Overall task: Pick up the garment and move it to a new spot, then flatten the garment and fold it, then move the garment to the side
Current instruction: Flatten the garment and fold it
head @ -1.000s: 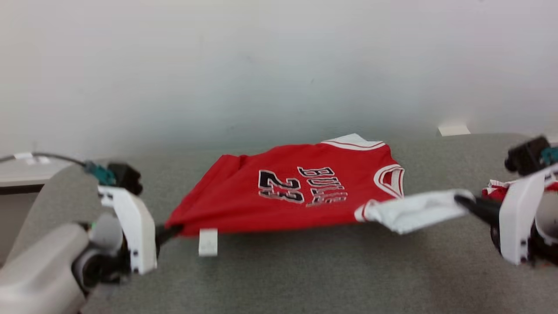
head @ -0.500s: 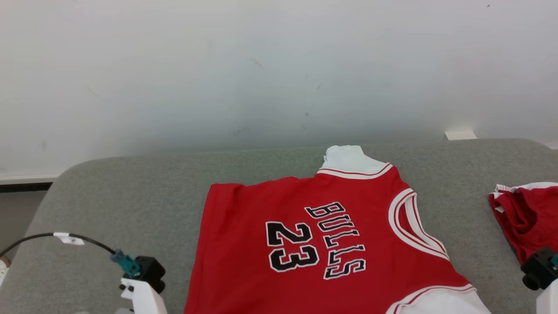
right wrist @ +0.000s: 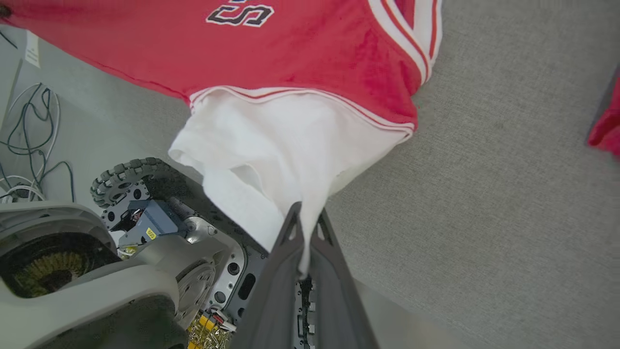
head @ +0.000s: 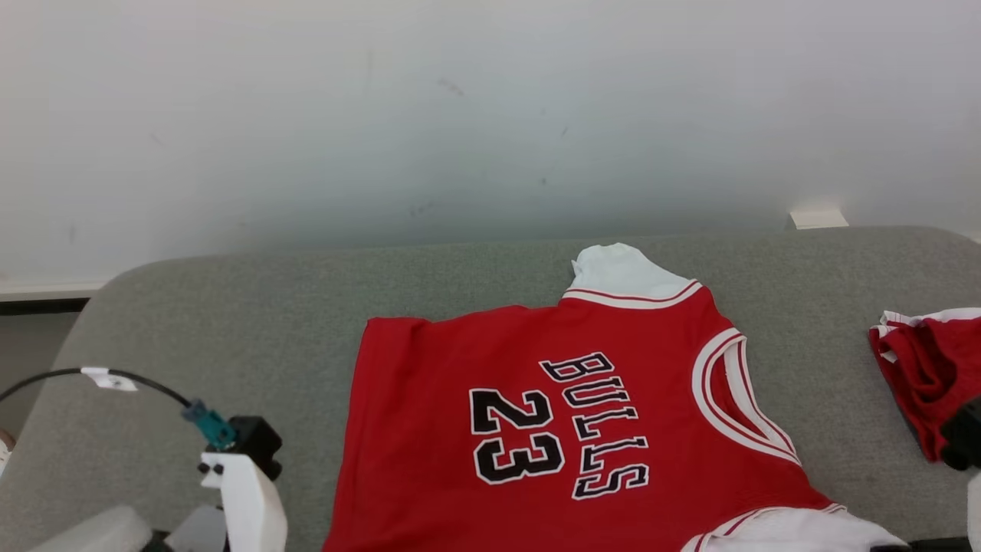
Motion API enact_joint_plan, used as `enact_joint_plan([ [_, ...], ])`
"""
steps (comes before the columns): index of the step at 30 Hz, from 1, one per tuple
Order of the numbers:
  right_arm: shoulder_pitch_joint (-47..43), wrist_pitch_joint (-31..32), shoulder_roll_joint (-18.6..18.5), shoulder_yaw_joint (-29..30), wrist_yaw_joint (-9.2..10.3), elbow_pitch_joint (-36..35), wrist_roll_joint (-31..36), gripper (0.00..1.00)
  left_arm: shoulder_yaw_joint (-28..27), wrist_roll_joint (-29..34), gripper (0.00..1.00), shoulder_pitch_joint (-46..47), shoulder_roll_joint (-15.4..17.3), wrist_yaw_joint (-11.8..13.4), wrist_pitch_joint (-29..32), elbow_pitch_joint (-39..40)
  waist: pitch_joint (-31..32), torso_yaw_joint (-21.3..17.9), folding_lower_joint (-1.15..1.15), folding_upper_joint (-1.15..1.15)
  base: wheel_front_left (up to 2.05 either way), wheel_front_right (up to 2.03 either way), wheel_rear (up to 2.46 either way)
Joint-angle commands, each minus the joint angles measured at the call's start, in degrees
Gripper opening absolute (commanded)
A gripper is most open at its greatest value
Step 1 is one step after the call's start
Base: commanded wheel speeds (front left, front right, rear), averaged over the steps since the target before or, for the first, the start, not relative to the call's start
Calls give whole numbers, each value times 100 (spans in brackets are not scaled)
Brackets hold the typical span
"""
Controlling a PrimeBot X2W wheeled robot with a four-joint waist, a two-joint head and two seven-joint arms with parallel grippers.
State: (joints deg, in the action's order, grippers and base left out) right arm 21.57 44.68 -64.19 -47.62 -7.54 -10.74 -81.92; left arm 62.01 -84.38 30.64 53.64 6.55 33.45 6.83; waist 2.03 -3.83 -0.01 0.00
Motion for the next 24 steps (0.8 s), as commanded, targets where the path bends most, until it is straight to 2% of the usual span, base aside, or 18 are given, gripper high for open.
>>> enact_joint_plan([
  [1,147,96,105,86,13,126,-17,0,-41,-112,0,151,-4,-23,124,-127,-81,-1,1,0,0,0,0],
  [5,504,477,549,225,13,592,112,0,-74,-206,0,543,-212,-75,593,-573,-273,-3,1,0,0,0,0],
  [11,1183,878,1498,431,13,1697,424,0,-46,-358,0,1163,-635,-118,1300,-1264,-671,-2,1,0,0,0,0],
  [17,1871,1023,2372,688,13,2975,817,0,-139,-354,0,1657,-1080,-131,1489,-2086,-952,8,1,0,0,0,0],
  [24,2457,889,3134,933,13,4176,1258,0,-206,-262,0,2033,-1435,-253,1467,-2852,-1149,8,1,0,0,0,0],
])
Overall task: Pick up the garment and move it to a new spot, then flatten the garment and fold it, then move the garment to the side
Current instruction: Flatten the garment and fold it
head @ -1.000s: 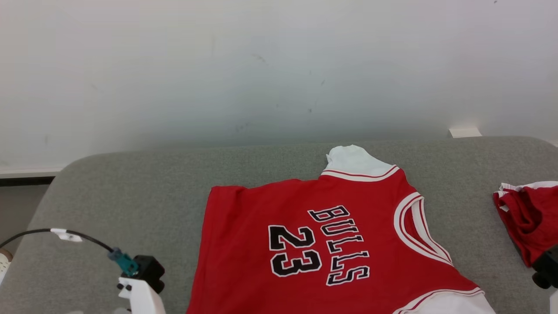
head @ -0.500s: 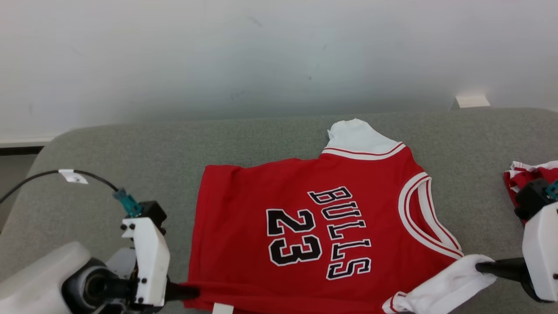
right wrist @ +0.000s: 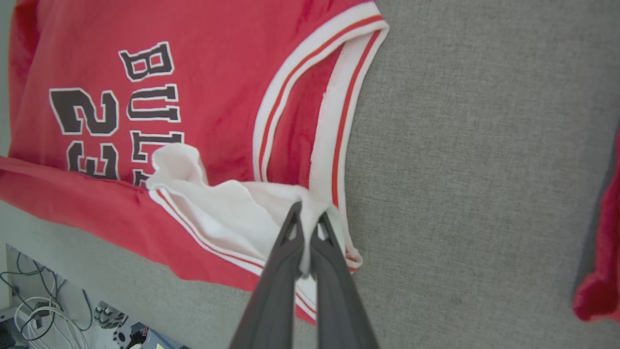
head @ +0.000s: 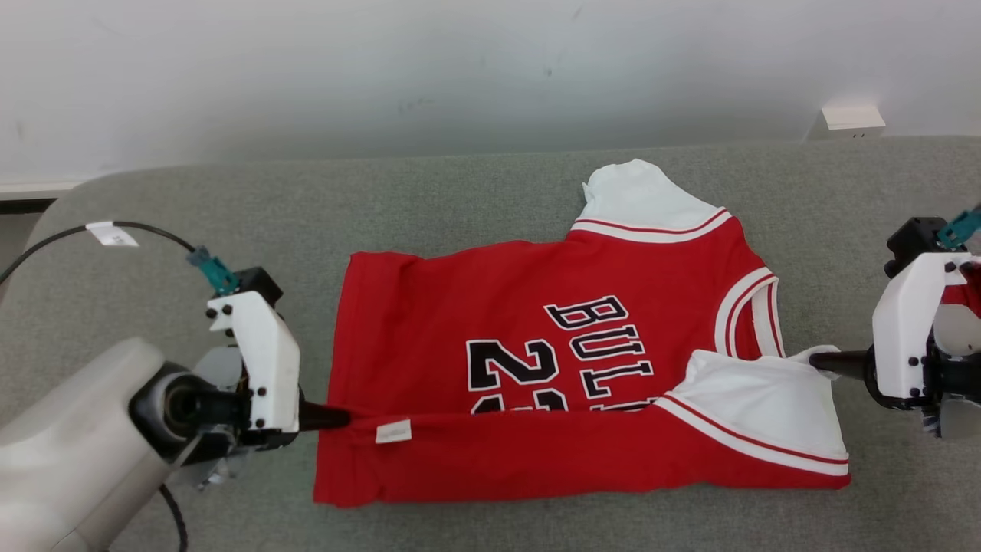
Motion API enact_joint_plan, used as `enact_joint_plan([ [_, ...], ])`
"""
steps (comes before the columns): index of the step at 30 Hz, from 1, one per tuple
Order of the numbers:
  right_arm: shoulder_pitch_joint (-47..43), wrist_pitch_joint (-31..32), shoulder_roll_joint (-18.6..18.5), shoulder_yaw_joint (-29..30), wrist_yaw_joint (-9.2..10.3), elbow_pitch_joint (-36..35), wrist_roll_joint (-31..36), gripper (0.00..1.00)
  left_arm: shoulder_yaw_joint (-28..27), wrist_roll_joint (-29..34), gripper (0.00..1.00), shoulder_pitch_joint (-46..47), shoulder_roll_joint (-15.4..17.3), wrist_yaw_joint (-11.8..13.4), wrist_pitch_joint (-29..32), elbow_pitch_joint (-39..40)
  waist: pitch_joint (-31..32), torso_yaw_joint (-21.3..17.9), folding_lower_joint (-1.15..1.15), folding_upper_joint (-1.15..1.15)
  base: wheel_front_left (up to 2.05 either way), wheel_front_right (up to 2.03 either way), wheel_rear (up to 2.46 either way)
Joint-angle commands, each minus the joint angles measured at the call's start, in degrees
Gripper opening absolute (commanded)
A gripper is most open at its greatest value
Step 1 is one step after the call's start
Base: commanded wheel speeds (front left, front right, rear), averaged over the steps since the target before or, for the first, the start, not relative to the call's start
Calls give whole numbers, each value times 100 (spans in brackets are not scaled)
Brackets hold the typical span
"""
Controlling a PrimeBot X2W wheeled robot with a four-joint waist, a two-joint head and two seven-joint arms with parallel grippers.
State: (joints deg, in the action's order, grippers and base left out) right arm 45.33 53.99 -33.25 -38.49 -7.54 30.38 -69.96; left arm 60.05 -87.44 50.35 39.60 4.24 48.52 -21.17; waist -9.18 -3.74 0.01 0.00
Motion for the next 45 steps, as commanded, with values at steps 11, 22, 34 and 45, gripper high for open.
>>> enact_joint_plan([
  [11,261,-750,477,108,13,703,495,100,-5,293,100,165,-401,-390,-427,-768,135,43,-1,0,0,0,0],
  [22,-426,-3974,245,346,13,-148,1333,100,-141,1550,100,-169,-187,-810,-3036,-710,900,64,-1,0,0,0,0],
  [34,-2450,-6635,524,1759,13,-845,2706,100,-609,2550,100,-1745,-139,692,-6258,301,1145,134,-1,0,0,0,0],
  [45,-4115,-6642,1454,2846,13,-1084,3623,100,-1477,3489,100,-3483,-643,1383,-6365,1143,975,149,-1,0,0,0,0],
])
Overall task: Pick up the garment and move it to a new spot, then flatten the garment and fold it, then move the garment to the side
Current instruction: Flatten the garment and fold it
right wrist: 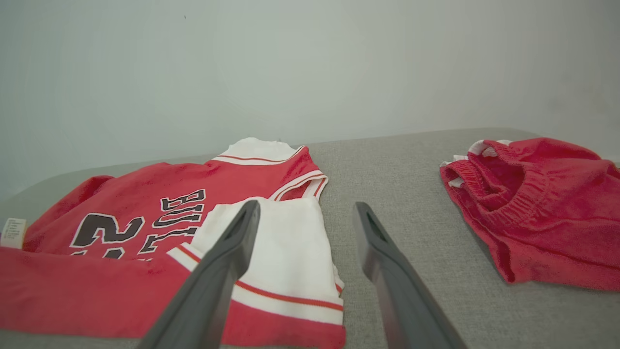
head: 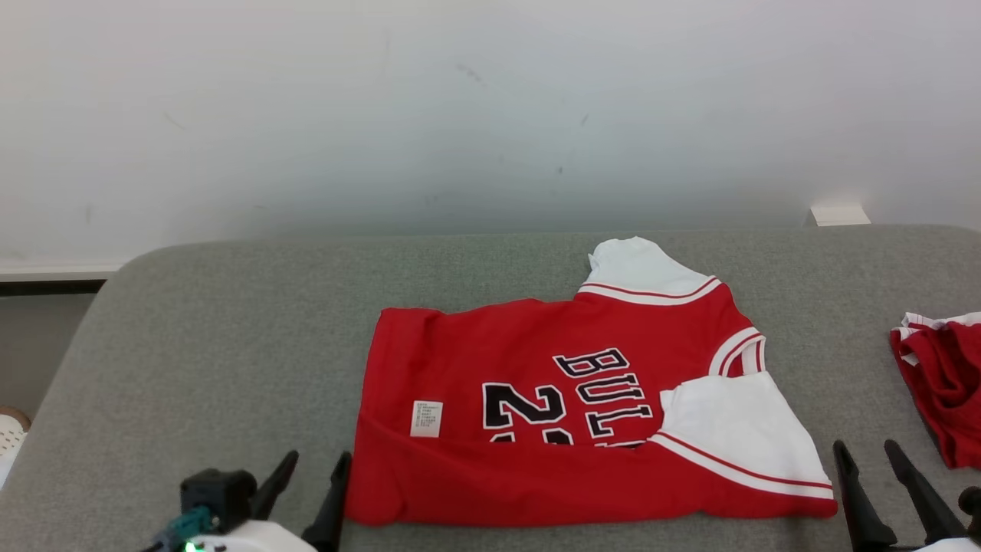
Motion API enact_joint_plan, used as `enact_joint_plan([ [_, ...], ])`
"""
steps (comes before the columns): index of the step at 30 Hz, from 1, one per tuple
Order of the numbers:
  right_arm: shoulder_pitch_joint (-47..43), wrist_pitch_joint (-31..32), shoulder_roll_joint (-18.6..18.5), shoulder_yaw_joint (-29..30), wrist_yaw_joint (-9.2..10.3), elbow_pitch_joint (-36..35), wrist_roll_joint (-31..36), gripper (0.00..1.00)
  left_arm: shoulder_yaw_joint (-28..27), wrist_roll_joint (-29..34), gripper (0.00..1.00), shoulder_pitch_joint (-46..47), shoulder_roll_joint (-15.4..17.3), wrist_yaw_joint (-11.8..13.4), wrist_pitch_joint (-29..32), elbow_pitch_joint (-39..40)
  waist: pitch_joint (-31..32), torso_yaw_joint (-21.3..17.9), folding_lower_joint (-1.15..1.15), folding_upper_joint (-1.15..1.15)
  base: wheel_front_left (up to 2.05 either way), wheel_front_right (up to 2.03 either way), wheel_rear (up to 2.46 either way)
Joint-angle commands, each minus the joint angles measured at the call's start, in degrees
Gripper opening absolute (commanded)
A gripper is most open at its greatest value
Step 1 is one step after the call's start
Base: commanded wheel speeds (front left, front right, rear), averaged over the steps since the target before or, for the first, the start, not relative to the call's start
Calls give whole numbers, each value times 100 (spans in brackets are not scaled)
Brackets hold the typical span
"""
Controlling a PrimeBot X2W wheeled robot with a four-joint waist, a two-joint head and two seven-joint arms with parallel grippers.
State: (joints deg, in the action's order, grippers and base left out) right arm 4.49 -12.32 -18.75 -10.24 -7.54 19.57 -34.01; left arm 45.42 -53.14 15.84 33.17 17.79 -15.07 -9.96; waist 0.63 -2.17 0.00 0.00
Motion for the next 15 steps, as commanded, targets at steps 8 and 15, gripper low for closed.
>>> enact_joint_plan([
  [8,154,523,259,-1,13,685,-99,100,230,218,100,-334,-289,-239,164,-455,-67,-58,0,0,0,0,0],
  [15,700,885,412,-243,13,1679,-312,100,446,152,100,-28,-445,-505,595,-1002,-154,-41,0,0,0,0,0],
])
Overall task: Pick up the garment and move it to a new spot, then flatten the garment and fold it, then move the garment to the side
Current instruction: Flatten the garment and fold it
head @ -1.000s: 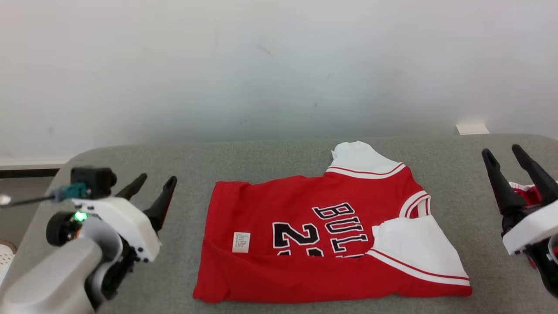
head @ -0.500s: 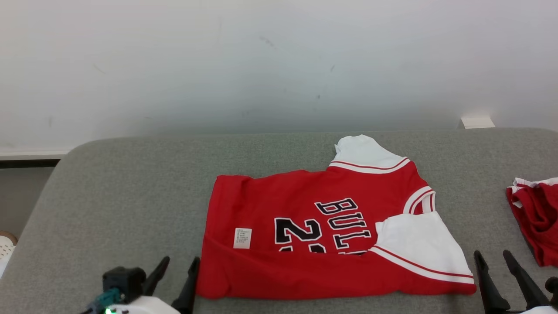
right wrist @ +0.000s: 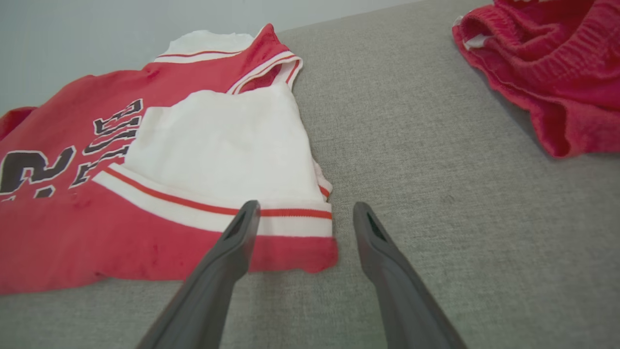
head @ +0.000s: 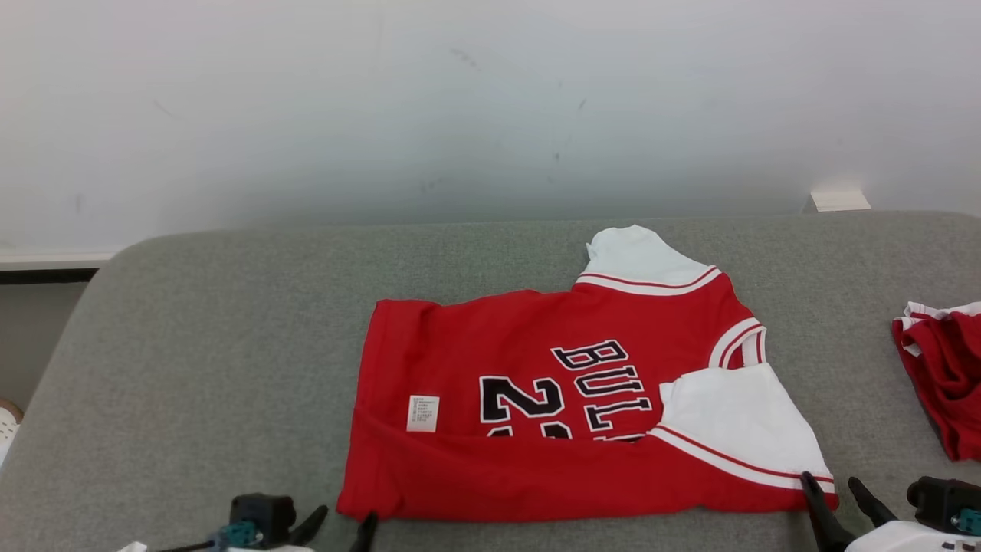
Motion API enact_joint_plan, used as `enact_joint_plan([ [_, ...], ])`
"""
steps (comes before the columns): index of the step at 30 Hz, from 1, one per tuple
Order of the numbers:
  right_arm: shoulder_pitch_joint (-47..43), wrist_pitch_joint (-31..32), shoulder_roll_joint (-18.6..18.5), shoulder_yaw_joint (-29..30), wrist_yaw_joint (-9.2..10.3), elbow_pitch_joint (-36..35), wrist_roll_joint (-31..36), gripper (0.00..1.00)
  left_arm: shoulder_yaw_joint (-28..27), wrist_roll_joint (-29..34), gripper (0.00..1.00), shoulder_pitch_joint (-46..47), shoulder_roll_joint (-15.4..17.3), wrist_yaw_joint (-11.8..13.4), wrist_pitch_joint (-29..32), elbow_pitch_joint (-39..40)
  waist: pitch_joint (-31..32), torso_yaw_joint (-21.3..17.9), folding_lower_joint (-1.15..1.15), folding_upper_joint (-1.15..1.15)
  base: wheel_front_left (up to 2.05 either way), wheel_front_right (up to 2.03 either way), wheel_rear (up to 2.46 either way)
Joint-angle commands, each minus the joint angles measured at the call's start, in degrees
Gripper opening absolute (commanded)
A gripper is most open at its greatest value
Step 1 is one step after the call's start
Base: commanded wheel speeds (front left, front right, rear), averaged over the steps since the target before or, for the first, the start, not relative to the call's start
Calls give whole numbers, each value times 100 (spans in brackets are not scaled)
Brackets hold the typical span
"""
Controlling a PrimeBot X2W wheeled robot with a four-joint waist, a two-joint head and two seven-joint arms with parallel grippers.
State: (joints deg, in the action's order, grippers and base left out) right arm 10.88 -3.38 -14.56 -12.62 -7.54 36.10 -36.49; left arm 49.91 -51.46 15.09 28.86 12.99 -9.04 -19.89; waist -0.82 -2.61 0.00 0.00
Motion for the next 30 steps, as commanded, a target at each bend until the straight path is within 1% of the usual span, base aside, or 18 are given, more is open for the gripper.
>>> enact_joint_plan([
  [1,140,13,23,-42,13,118,-111,100,-2,-9,100,103,-25,-41,16,-69,-23,8,0,0,0,0,0],
  [6,446,139,65,-224,14,686,-328,100,64,17,100,328,-120,-169,135,-306,-86,57,0,0,0,0,0],
  [10,576,338,150,-495,13,1036,-475,100,148,-36,100,466,-235,-297,300,-556,-118,79,0,0,0,0,0],
  [11,594,398,165,-583,13,1066,-511,100,159,-50,95,496,-265,-336,330,-607,-128,78,0,0,0,0,0],
  [13,636,430,173,-742,6,1120,-601,100,165,-80,46,533,-301,-372,345,-703,-138,74,0,0,0,0,0],
  [14,661,425,168,-803,6,1150,-647,69,161,-78,30,538,-320,-390,319,-737,-136,70,0,0,0,0,0],
  [15,677,399,168,-860,6,1164,-700,42,154,-86,4,542,-336,-391,281,-779,-133,67,0,0,0,0,0],
  [16,691,361,162,-912,6,1172,-761,9,146,-98,0,544,-347,-415,260,-815,-125,67,0,0,0,0,0],
  [17,701,337,143,-956,6,1178,-809,0,141,-106,0,544,-355,-433,234,-849,-111,70,0,0,0,0,0],
  [22,757,149,-26,-1132,7,1177,-1034,0,143,-135,0,502,-302,-524,173,-912,26,90,0,0,0,0,0],
  [26,723,199,-257,-1278,7,1009,-1222,0,142,-128,0,429,-148,-532,182,-779,115,109,0,0,0,0,0],
  [30,582,341,-557,-1438,8,663,-1411,0,185,-99,0,291,73,-475,280,-465,181,110,0,0,0,0,0],
])
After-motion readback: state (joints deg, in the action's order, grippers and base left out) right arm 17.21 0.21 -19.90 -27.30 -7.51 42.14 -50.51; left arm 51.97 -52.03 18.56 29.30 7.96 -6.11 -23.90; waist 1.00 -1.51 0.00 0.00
